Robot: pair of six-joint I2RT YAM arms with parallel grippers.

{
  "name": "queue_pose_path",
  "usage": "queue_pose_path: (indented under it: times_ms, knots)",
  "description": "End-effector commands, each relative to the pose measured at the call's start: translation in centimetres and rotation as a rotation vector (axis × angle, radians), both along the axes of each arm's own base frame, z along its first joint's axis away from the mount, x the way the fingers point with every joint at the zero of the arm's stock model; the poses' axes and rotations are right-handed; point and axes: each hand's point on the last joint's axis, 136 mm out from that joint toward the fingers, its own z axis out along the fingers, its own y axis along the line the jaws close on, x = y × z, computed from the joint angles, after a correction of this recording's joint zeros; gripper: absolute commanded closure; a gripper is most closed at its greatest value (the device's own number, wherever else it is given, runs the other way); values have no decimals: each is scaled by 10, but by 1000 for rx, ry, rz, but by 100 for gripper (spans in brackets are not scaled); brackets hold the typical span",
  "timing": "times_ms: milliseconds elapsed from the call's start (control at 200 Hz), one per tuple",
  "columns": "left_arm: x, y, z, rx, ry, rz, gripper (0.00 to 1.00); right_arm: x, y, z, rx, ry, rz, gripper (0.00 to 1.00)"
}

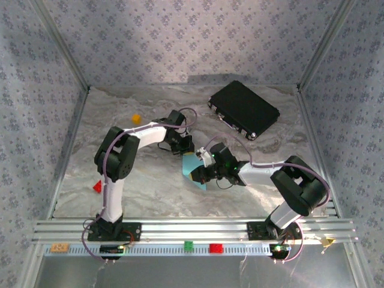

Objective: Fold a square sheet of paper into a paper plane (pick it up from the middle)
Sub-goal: Third fold the triangle at the center of the table.

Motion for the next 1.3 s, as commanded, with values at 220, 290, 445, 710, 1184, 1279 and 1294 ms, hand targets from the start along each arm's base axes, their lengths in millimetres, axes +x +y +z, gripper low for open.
queue_pose_path:
  times_ms: [220,290,445,710,1184,1279,1294]
  knots:
    - [-15,6,-24,52,46,-39,93,15,-16,-15,-87,-18,-84,99]
    - [-15,6,-24,56,45,-39,94,19,-20,-18,-113,-26,-100,99]
    - [-13,5,-21,55,38,-37,94,25,-28,-23,-157,-42,-130,99]
    - [-13,5,-20,55,37,-33,94,35,-35,-26,-204,-64,-173,99]
    - [-12,5,-16,53,33,-26,94,42,-39,-33,-254,-72,-202,99]
    - [-12,5,-15,52,32,-26,94,43,-40,-34,-261,-72,-206,99]
    - [-13,5,-15,53,34,-26,94,43,-40,-34,-261,-72,-205,99]
